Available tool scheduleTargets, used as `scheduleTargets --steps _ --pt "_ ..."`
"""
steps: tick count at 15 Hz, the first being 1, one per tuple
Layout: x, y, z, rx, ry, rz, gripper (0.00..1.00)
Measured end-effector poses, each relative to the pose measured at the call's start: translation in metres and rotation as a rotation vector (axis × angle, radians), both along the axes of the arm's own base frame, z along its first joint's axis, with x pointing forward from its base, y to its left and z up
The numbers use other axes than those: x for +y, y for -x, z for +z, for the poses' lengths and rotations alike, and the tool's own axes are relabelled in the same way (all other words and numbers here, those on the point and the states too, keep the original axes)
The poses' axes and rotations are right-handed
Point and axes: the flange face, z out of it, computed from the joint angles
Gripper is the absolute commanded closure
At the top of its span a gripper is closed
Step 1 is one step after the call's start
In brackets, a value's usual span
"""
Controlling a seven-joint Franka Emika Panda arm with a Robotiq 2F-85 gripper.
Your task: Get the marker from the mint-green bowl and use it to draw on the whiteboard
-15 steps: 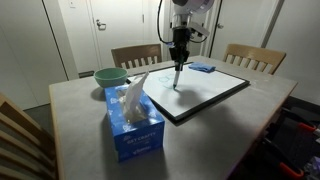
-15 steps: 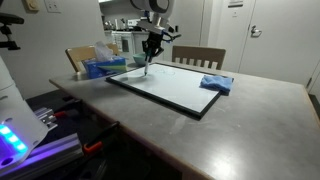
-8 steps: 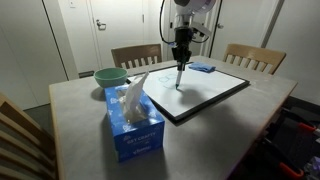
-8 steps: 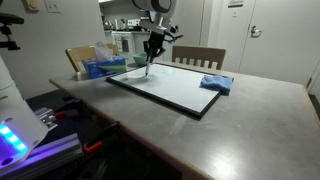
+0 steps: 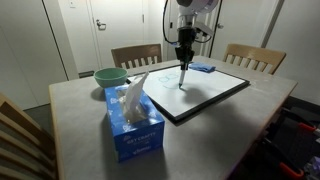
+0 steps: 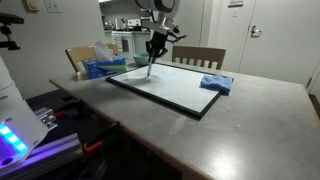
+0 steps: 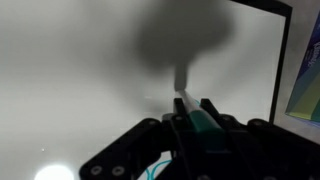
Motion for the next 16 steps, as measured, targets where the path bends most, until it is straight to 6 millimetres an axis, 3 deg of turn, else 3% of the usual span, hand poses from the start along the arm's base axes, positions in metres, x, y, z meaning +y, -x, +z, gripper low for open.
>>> scheduleTargets --steps 16 --pt "-0.048 0.012 0.002 0.002 0.035 -0.024 0.95"
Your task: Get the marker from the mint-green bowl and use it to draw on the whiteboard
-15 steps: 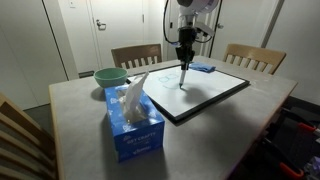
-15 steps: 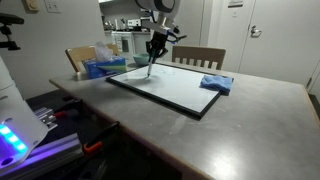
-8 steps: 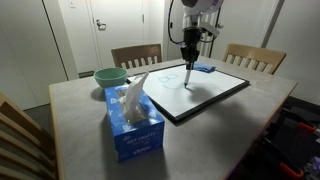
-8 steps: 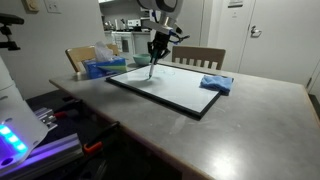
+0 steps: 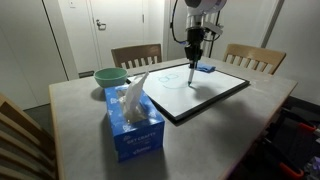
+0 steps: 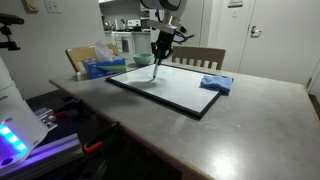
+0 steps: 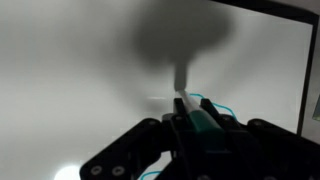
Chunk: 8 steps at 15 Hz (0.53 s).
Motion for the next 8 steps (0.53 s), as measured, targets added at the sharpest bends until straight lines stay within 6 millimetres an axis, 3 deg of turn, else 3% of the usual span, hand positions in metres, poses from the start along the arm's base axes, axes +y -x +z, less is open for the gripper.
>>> scheduleTargets --steps 8 --pt "-0.016 -0.002 0.003 -0.017 0.053 0.038 0.95"
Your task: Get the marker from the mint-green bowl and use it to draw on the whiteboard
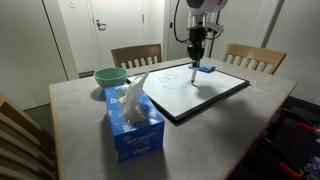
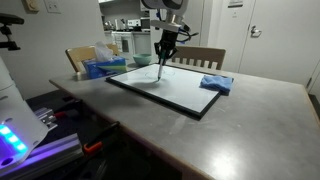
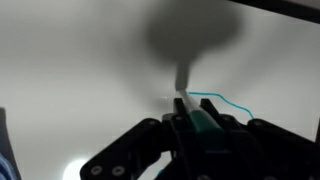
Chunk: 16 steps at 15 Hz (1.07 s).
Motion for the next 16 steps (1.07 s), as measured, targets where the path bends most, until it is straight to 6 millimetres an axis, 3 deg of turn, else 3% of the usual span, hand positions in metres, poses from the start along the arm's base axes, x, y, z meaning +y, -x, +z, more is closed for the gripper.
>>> scheduleTargets --steps 16 --pt "-0.01 -0.015 0.005 -0.073 0.067 0.064 0.95"
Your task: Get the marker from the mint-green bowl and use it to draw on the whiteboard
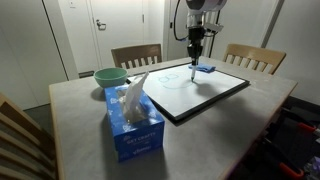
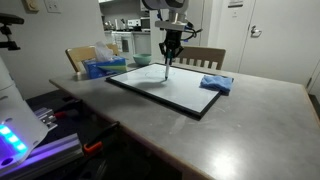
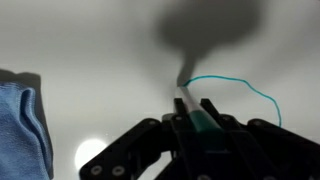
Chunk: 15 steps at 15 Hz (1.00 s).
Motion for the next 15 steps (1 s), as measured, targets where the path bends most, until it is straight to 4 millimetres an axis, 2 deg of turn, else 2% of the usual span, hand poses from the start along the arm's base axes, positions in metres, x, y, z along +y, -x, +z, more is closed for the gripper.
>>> scheduleTargets --steps 15 --pt "-0.006 -0.026 0.002 -0.036 0.043 0.041 0.95"
